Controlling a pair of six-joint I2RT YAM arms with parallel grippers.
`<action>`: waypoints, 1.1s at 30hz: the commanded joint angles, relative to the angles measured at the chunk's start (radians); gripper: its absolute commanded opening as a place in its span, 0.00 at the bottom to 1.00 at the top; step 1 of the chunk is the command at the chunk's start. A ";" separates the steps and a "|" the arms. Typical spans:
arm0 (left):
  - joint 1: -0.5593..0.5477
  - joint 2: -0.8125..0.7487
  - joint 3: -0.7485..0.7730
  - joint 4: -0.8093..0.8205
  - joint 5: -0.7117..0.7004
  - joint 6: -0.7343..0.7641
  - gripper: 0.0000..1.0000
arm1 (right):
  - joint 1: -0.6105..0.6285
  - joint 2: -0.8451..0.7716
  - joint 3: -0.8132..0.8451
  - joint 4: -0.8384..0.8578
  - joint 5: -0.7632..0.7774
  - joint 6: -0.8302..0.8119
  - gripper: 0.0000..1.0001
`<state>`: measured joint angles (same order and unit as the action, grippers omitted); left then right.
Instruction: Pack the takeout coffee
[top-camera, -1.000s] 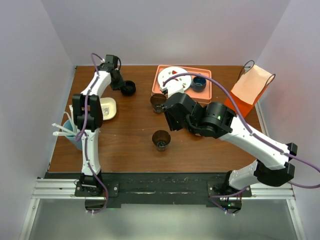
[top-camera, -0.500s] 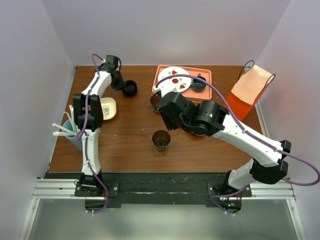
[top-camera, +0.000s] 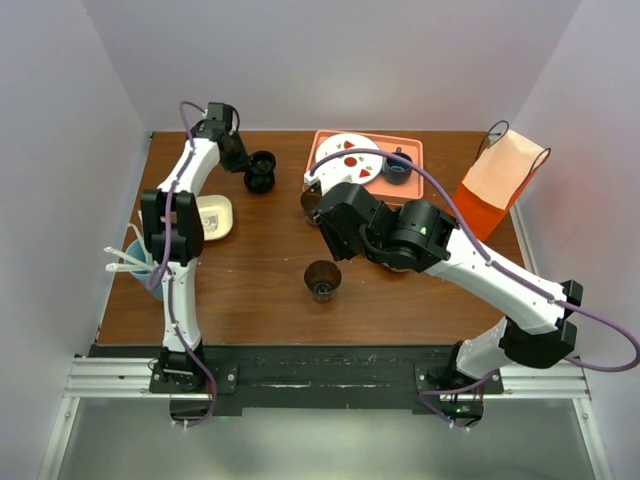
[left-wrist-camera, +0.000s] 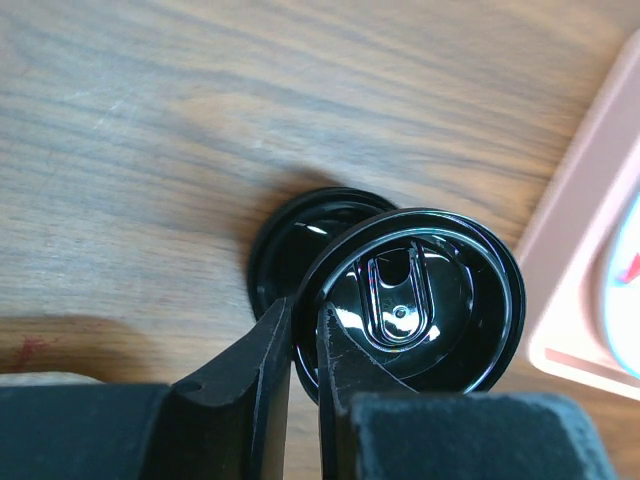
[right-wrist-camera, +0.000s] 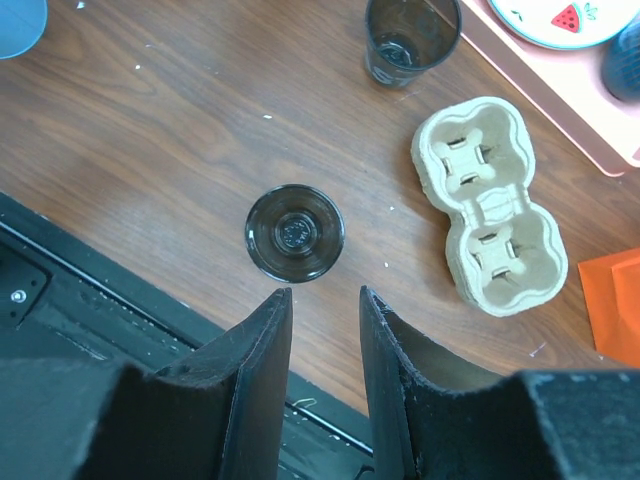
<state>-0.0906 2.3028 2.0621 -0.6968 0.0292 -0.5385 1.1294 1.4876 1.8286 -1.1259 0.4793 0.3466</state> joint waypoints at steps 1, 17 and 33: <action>0.011 -0.112 0.052 0.062 0.098 -0.003 0.12 | -0.005 -0.016 0.044 0.034 -0.027 -0.012 0.37; 0.011 -0.417 -0.262 0.420 0.515 -0.150 0.09 | -0.005 -0.079 0.024 0.135 -0.094 -0.018 0.37; -0.050 -0.899 -0.898 1.323 0.828 -0.690 0.15 | -0.126 -0.265 -0.118 0.654 -0.287 0.328 0.40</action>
<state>-0.1154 1.4960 1.1709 0.4568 0.7891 -1.1225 1.0485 1.2846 1.8259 -0.7326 0.3111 0.5446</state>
